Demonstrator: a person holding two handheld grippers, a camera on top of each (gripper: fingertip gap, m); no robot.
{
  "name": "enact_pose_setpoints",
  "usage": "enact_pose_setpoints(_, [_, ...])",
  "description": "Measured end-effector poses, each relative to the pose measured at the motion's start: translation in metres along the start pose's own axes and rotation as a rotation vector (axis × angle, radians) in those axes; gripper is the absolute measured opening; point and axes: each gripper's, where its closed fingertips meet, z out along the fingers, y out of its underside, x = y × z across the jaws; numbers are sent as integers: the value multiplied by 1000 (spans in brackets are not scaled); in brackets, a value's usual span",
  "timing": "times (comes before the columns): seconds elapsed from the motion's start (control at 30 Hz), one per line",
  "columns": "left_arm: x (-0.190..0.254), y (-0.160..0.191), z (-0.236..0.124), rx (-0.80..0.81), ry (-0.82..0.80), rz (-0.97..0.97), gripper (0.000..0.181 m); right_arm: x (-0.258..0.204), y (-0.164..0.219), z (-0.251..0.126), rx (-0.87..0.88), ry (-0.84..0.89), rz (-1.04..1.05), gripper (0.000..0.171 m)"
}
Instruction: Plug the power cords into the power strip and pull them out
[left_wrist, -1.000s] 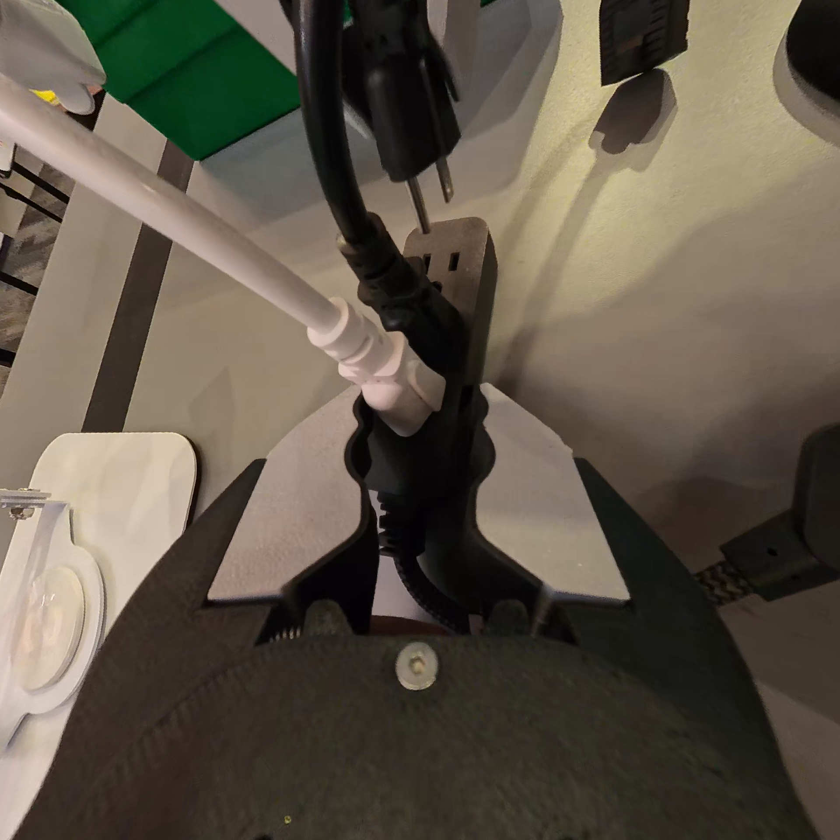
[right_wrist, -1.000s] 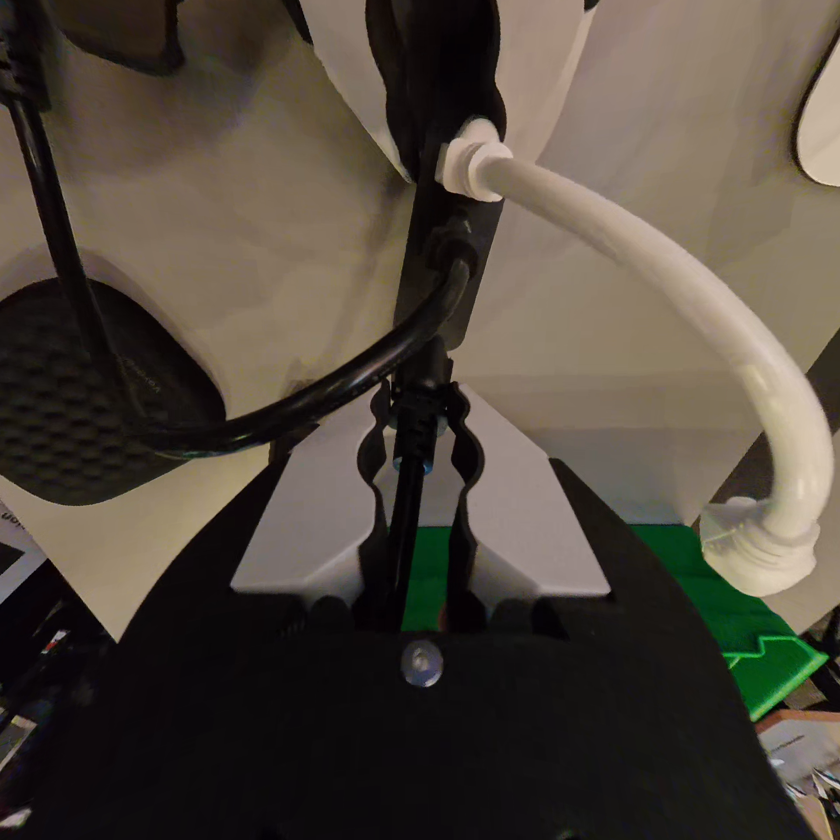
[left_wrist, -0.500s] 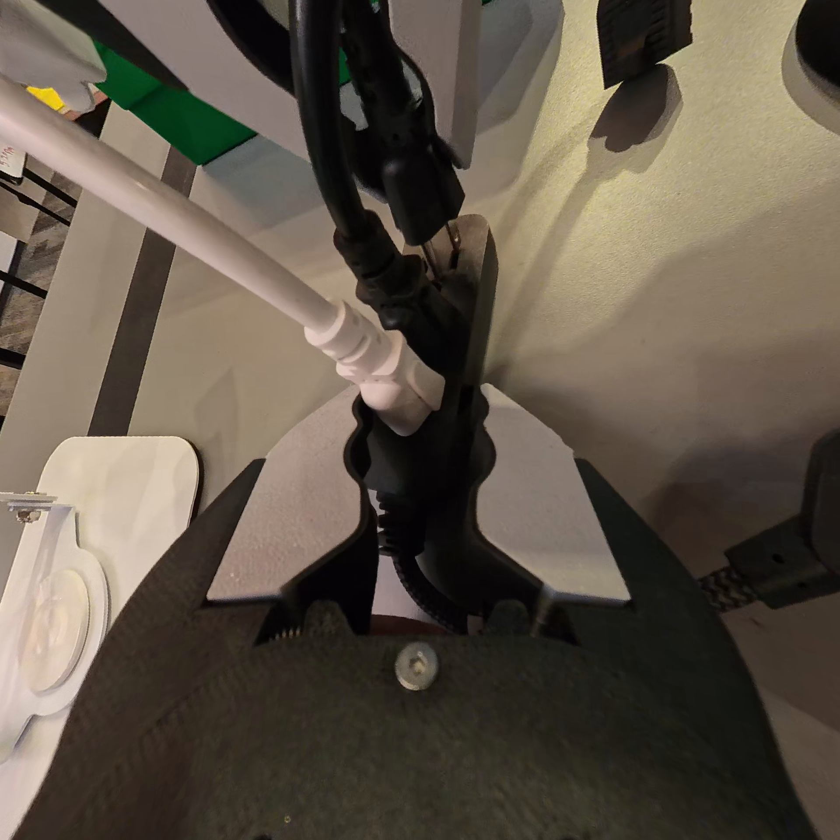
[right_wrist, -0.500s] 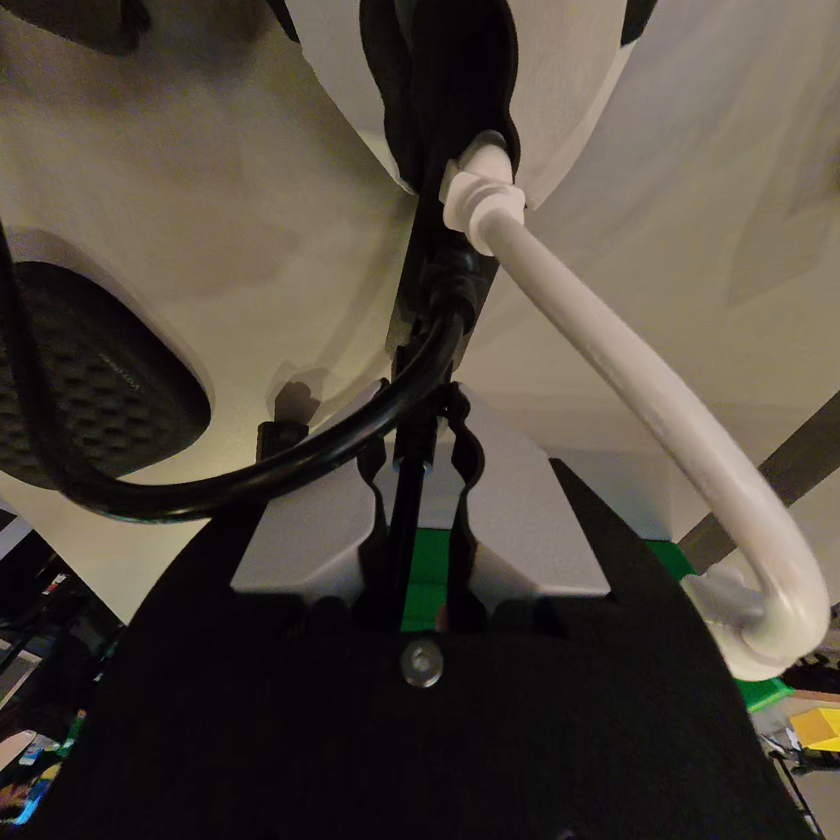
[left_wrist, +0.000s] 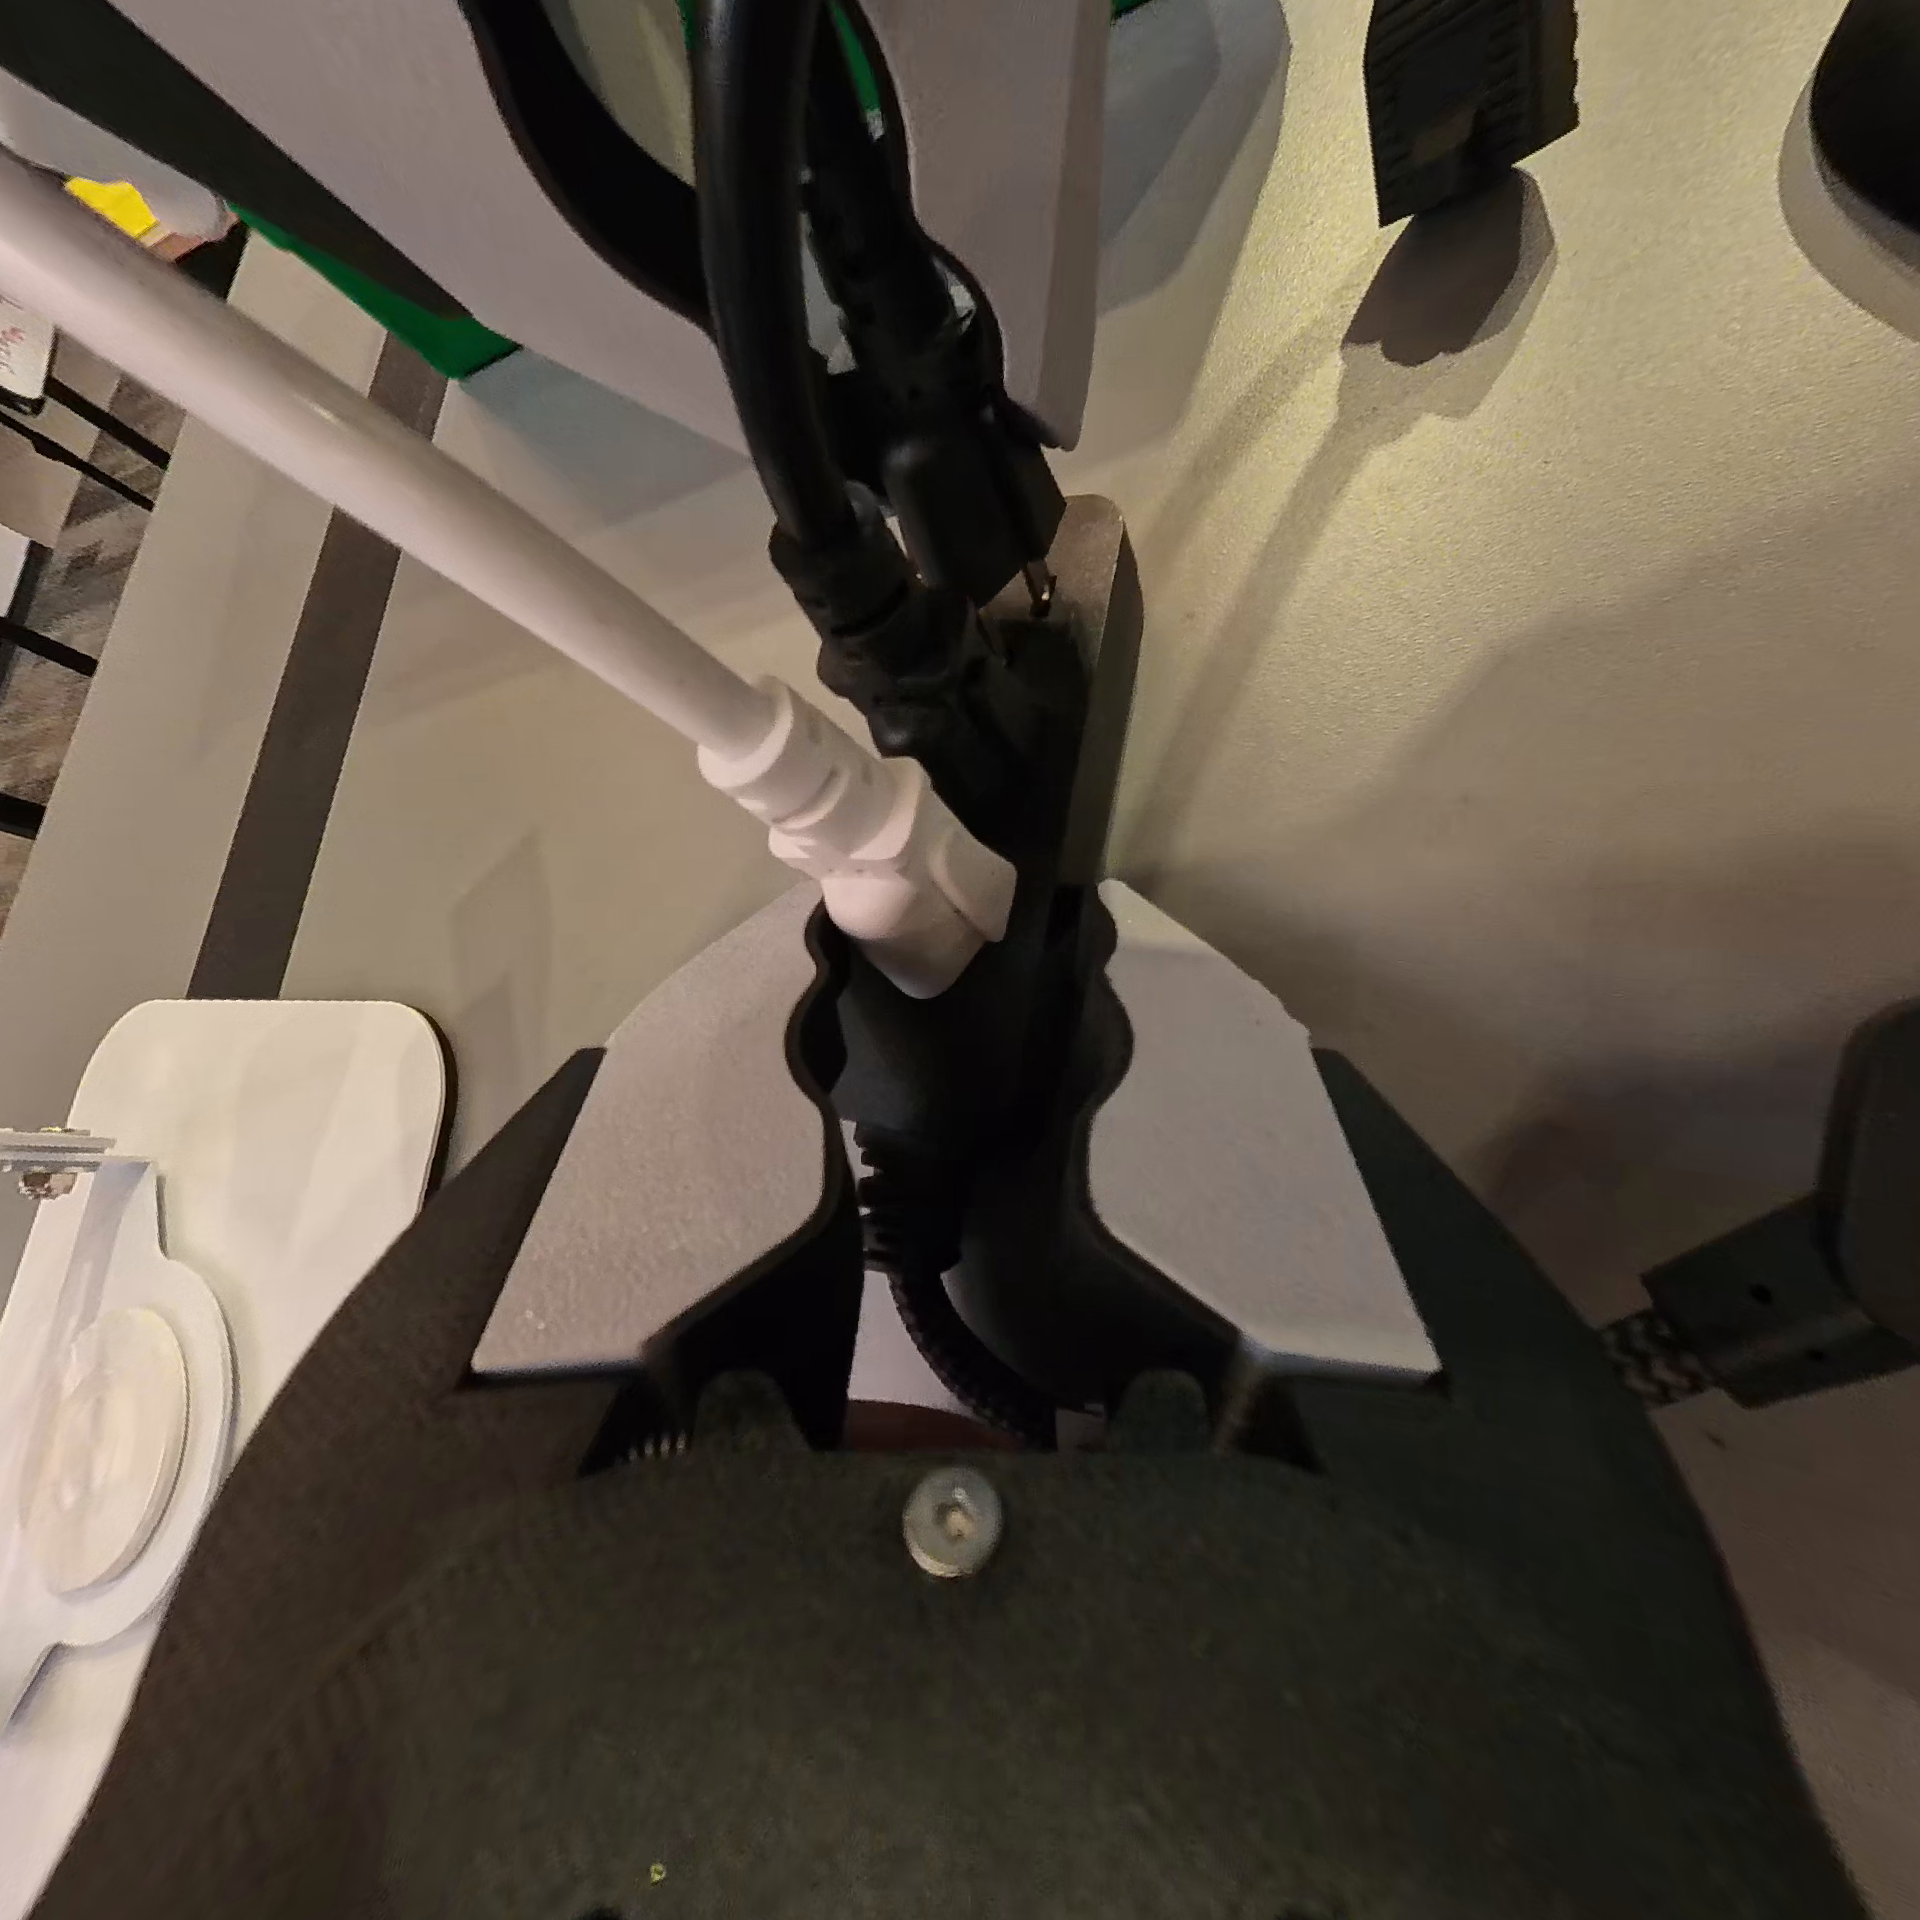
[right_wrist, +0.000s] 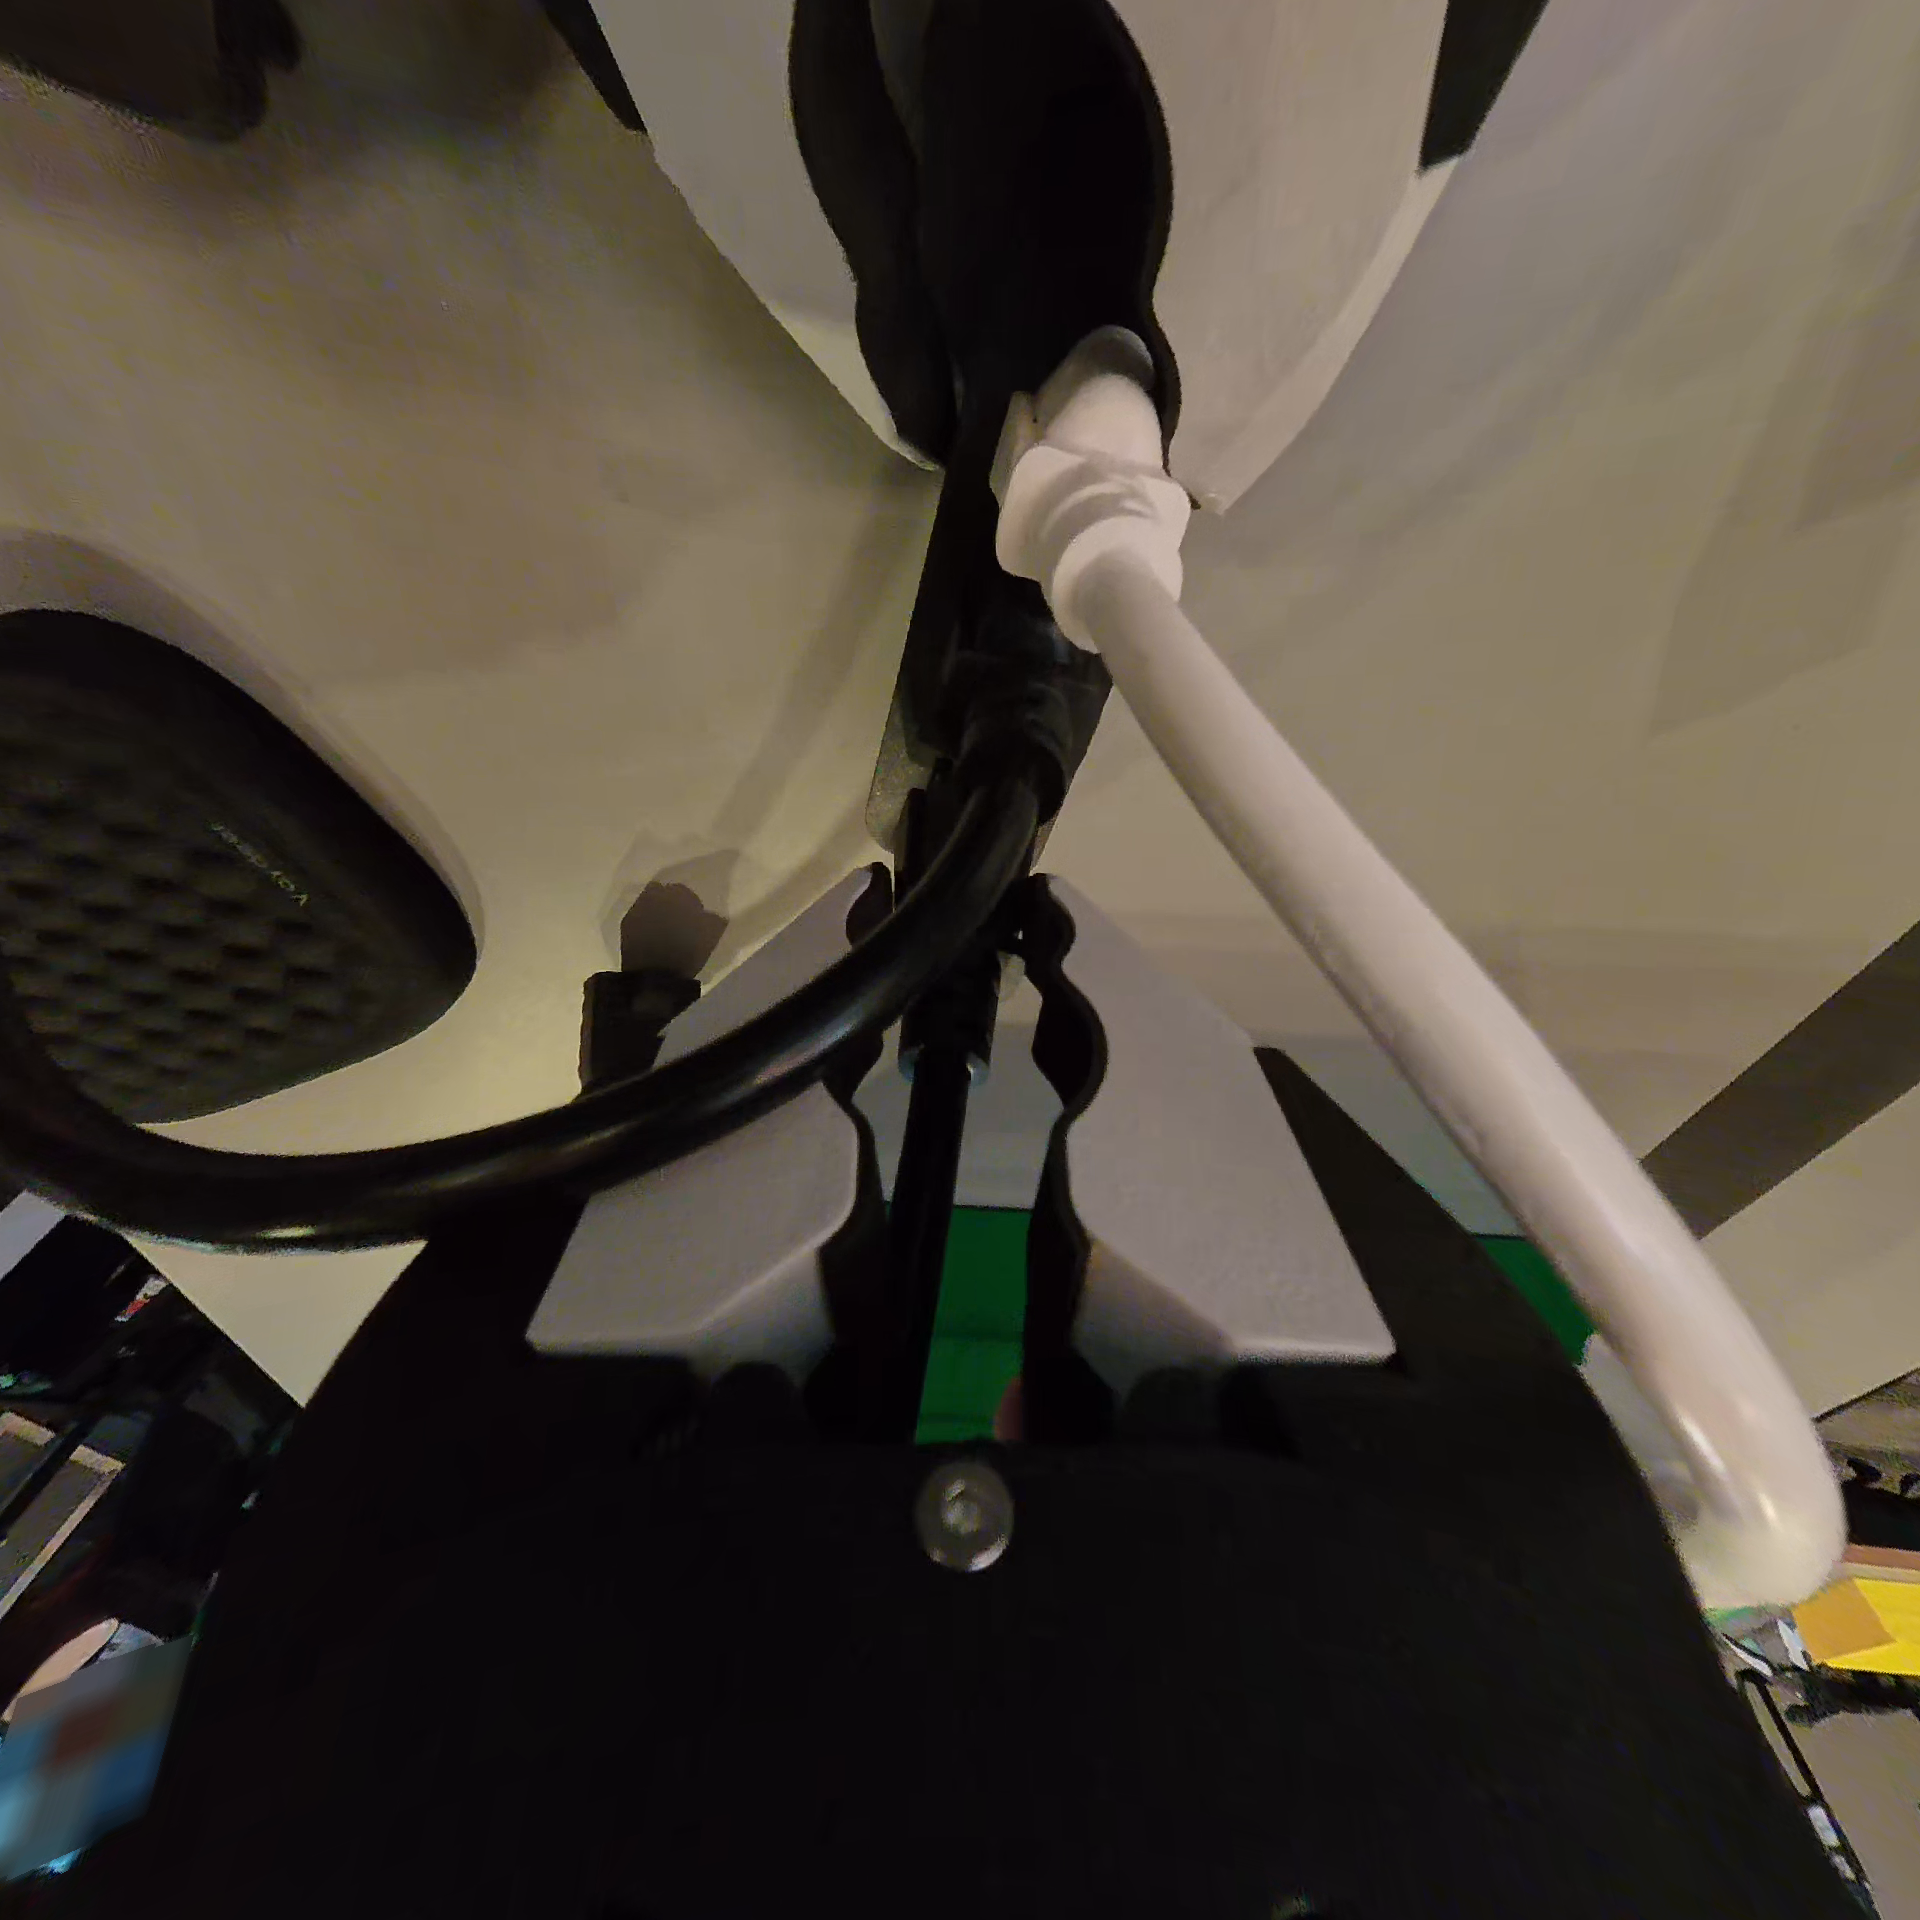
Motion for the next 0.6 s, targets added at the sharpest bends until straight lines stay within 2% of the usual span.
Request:
enact_pose_setpoints(0.2, [-12,1,-23,83,93,-142,41,-1,-2,0,15,1,10,23])
enact_pose_setpoints(0.27, [-14,4,-21,74,93,-151,40,-1,-2,0,21,1,12,23])
enact_pose_setpoints(0.43, [-3,-2,-16,91,132,-145,21,-1,-3,0,17,-2,3,23])
enact_pose_setpoints(0.6, [-4,-1,-15,83,125,-151,21,0,-3,0,44,-6,42,23])
